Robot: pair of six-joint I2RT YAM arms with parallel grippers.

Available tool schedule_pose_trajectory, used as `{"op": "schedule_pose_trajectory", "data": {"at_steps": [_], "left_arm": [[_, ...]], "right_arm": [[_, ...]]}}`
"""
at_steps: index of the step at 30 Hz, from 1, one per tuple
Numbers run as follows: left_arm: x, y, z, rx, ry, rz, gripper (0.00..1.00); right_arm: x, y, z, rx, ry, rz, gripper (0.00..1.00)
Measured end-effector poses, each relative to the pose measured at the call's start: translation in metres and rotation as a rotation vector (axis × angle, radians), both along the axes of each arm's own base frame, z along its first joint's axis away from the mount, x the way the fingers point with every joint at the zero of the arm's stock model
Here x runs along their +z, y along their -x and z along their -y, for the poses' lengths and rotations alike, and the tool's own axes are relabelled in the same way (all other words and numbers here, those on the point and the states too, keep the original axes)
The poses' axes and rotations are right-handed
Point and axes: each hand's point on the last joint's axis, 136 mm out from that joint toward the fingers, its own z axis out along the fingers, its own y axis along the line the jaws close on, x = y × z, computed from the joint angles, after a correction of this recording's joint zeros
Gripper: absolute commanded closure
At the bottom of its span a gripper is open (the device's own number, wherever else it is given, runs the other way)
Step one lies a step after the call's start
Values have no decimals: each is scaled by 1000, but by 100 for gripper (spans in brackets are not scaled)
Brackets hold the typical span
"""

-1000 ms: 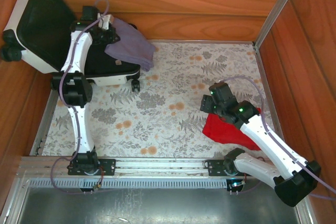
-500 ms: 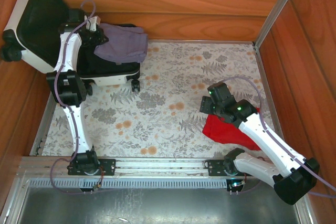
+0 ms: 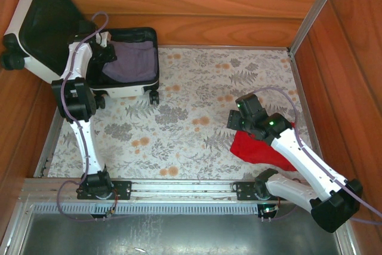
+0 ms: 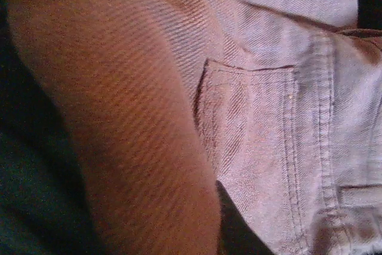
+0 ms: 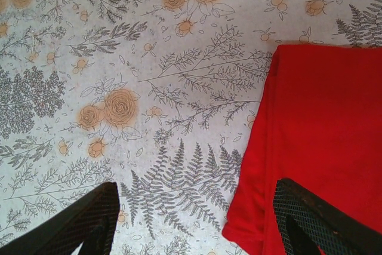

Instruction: Pack the luggage

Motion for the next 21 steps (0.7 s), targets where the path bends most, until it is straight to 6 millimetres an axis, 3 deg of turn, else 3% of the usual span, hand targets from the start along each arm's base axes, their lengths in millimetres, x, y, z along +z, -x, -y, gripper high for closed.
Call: {"op": "schedule_pose_trajectory", "data": {"at_steps": [2,3,8,12,15,21], "left_arm": [[-4,1,-9,25,-33,-12,1],[-4,1,-14,40,-53,-11,0],[15,1,-35,110,-123,25,0],[51,7,-53,167,-202,88,1],[87,16,-62,200,-251,153,9],[138,30,-54,194,-226,273,19]], "right_arm": [[0,0,0,2,-2,-3,28],[0,0,-1,3,-3,-3,28],[-1,1,-1,6,-5,-6,28],[-1,1,-3,10,-8,-9,28],[-3,-1,-5,12,-8,-15,29],[-7,-7,-10,16,-6,-22,30]]}}
